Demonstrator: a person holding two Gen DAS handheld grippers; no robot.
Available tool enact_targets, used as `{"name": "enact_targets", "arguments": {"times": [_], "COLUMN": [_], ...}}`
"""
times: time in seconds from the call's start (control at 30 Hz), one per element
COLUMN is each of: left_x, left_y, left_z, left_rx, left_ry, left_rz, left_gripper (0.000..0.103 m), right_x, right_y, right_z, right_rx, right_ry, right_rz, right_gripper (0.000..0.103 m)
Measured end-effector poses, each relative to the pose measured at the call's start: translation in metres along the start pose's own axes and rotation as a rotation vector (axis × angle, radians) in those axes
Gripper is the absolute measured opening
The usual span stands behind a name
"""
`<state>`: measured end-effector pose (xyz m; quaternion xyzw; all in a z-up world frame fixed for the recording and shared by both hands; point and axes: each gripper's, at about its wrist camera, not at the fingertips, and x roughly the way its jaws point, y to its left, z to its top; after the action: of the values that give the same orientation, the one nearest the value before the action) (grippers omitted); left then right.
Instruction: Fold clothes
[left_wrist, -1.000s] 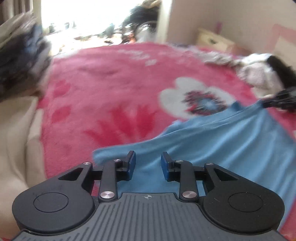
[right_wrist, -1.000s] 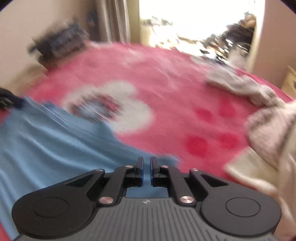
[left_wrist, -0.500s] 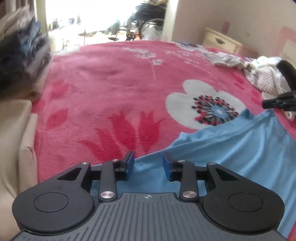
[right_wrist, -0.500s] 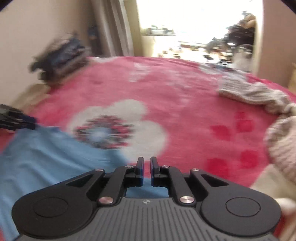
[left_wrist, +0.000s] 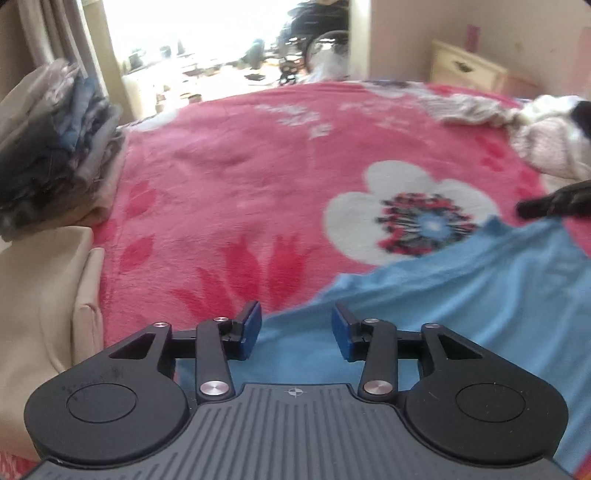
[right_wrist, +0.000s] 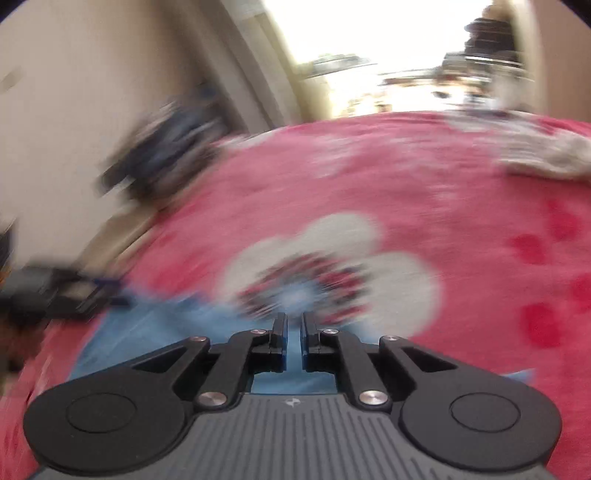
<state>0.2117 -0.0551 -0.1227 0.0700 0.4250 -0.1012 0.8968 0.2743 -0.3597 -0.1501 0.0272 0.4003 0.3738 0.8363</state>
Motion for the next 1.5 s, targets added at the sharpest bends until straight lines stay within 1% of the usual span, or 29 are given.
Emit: {"name": "enact_targets", "arguments": {"times": [0.13,0.2,0.27,0.3,0.33,0.4,0.47,0.5,0.57,0.6,0.63,0.67,0.7,0.77,0.83,0.9,0.97,1.03,1.07,1.1,1.13,1.2,1.23,1.27,1.33,1.4,1.43,1.47,1.5], "left_x": [0.031,0.052,0.062,0.065,0.066,0.060,0.058,0.061,0.073,0.072,0.070,0.067,0.065,0.054,0.033,0.016,0.014,0.015,0.016,0.017,0.018,0.020,0.020,0.019,0.019,0.019,0.020,0.021,0.021], "left_y": [-0.033,-0.041,-0.026,-0.017,-0.007,0.004,0.004,0.000,-0.008,-0.009,-0.008,-0.008,-0.008,-0.008,-0.010,-0.015,-0.022,-0.027,-0.028,-0.030,-0.031,-0.034,-0.035,-0.036,-0.038,-0.039,-0.040,-0.040,-0.040], "left_z": [-0.005,-0.003,0.006,0.011,0.015,0.020,0.018,0.017,0.016,0.017,0.019,0.020,0.022,0.024,0.018,0.005,-0.010,-0.021,-0.023,-0.025,-0.027,-0.032,-0.032,-0.032,-0.033,-0.034,-0.033,-0.033,-0.033], "left_rx": [0.095,0.116,0.023,-0.030,-0.086,-0.123,-0.085,-0.058,-0.026,-0.033,-0.045,-0.058,-0.071,-0.076,-0.038,-0.001,0.019,0.027,0.023,0.020,0.016,0.009,0.012,0.016,0.026,0.037,0.035,0.031,0.027], "left_ry": [0.038,0.063,0.052,0.044,0.047,0.041,0.040,0.053,0.083,0.092,0.100,0.107,0.115,0.131,0.128,0.137,0.182,0.212,0.214,0.216,0.218,0.222,0.225,0.228,0.229,0.230,0.230,0.230,0.230], "left_rz": [-0.065,-0.024,0.000,0.010,0.017,0.034,0.039,0.047,0.091,0.110,0.127,0.145,0.162,0.193,0.201,0.187,0.176,0.175,0.179,0.184,0.189,0.199,0.202,0.205,0.210,0.216,0.218,0.220,0.223], "left_gripper": [0.045,0.045,0.045,0.046,0.045,0.045,0.046,0.046,0.046,0.046,0.046,0.046,0.046,0.046,0.046,0.047,0.047,0.047,0.047,0.047,0.047,0.047,0.047,0.047,0.047,0.048,0.048,0.049,0.049], "right_x": [0.058,0.082,0.085,0.081,0.076,0.066,0.068,0.075,0.099,0.110,0.116,0.112,0.103,0.086,0.066,0.049,0.036,0.040,0.044,0.046,0.044,0.031,0.023,0.014,-0.003,-0.009,-0.009,-0.005,-0.001], "right_y": [0.029,0.026,0.015,0.010,0.007,0.011,0.023,0.033,0.045,0.045,0.041,0.032,0.024,0.010,0.010,0.021,0.032,0.029,0.018,0.001,-0.017,-0.042,-0.050,-0.053,-0.048,-0.039,-0.036,-0.038,-0.045], "right_z": [-0.007,-0.001,0.016,0.024,0.030,0.032,0.024,0.019,0.013,0.015,0.019,0.028,0.036,0.051,0.048,0.023,-0.004,-0.024,-0.028,-0.026,-0.021,-0.007,0.000,0.004,0.001,-0.006,-0.011,-0.015,-0.018], "right_rx": [-0.094,-0.060,0.014,0.059,0.087,0.090,0.057,0.018,-0.053,-0.050,-0.022,0.036,0.087,0.167,0.162,0.118,0.065,0.042,0.071,0.124,0.179,0.233,0.247,0.256,0.256,0.236,0.216,0.197,0.199], "right_ry": [0.130,0.139,0.085,0.057,0.039,0.041,0.102,0.144,0.193,0.188,0.168,0.123,0.070,-0.015,0.010,0.067,0.124,0.174,0.184,0.175,0.146,0.056,0.016,-0.006,-0.016,0.007,0.028,0.047,0.064], "right_rz": [0.028,-0.020,-0.076,-0.116,-0.126,-0.053,0.051,0.075,0.030,0.000,-0.023,-0.043,-0.076,-0.113,-0.027,0.053,0.099,0.060,0.015,-0.020,-0.049,-0.161,-0.208,-0.225,-0.175,-0.112,-0.114,-0.153,-0.224], "right_gripper": [0.008,0.000,0.001,0.008,0.008,0.009,0.009,0.009,0.009,0.003,0.001,0.002,0.010,0.010,0.010,0.010,0.010,0.010,0.008,0.000,0.000,0.001,0.008,0.008,0.009,0.009,0.008,0.008,0.008]}}
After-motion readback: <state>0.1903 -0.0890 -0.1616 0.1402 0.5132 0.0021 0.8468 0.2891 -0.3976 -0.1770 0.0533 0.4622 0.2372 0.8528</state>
